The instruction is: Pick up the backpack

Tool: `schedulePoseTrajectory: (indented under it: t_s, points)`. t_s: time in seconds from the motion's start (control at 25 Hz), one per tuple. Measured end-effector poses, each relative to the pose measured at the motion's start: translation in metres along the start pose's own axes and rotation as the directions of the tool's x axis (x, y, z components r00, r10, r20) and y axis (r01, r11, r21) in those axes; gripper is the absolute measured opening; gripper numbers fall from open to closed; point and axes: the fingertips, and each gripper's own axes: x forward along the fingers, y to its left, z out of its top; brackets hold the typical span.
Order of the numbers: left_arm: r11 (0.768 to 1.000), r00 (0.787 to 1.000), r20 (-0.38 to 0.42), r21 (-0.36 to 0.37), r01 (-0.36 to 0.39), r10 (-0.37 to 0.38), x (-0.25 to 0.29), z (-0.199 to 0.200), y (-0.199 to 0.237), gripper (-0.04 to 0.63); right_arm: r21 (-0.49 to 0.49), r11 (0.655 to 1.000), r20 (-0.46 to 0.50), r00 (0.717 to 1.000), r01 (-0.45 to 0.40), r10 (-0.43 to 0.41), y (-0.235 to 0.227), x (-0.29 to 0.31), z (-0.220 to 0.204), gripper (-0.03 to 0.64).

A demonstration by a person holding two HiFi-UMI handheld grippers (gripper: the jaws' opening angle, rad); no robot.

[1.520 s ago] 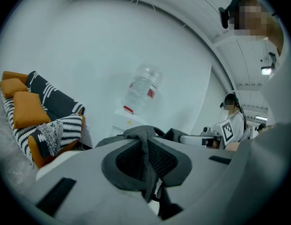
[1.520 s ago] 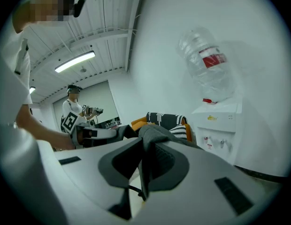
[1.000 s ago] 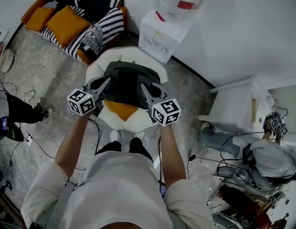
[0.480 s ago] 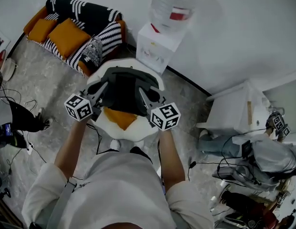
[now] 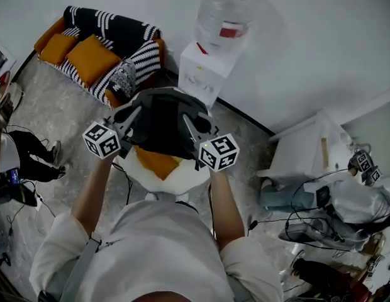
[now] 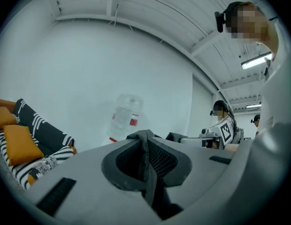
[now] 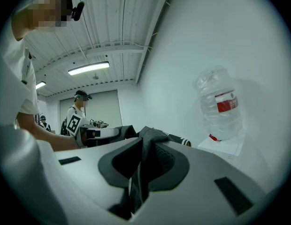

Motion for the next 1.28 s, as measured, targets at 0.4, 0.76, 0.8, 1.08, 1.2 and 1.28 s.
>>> schedulePoseTrajectory:
  t_s: [0.4,0.76,0.8,1.08,1.2,1.28]
  points:
    - [0.999,0.996,0.082,0.05,0.017,-0.021,-0.002,0.048,-0.015,0.034,-0.037,0.999,0.049,0.998,-0.029,0.031,0.008,-0.005,0.046,0.038]
    - [0.993,0.989,0.136,0.103,0.049,-0.063,0.001,0.089,-0.031,0.034,-0.084,0.996,0.099,0.994,-0.03,0.038,0.011,-0.015,0.089,0.037]
    - [0.992,0.988,0.139,0.111,0.052,-0.067,0.002,0.093,-0.032,0.034,-0.087,0.996,0.105,0.994,-0.028,0.038,0.01,-0.016,0.093,0.037]
    - [0.989,0.985,0.148,0.135,0.066,-0.086,0.006,0.105,-0.036,0.034,-0.088,0.996,0.121,0.992,-0.02,0.031,0.009,-0.018,0.105,0.037]
    - [0.988,0.985,0.148,0.137,0.069,-0.089,0.007,0.105,-0.038,0.034,-0.086,0.996,0.125,0.992,-0.019,0.03,0.009,-0.02,0.105,0.037]
    - [0.988,0.985,0.148,0.137,0.071,-0.092,0.007,0.105,-0.04,0.034,-0.085,0.996,0.128,0.991,-0.018,0.029,0.008,-0.022,0.106,0.037]
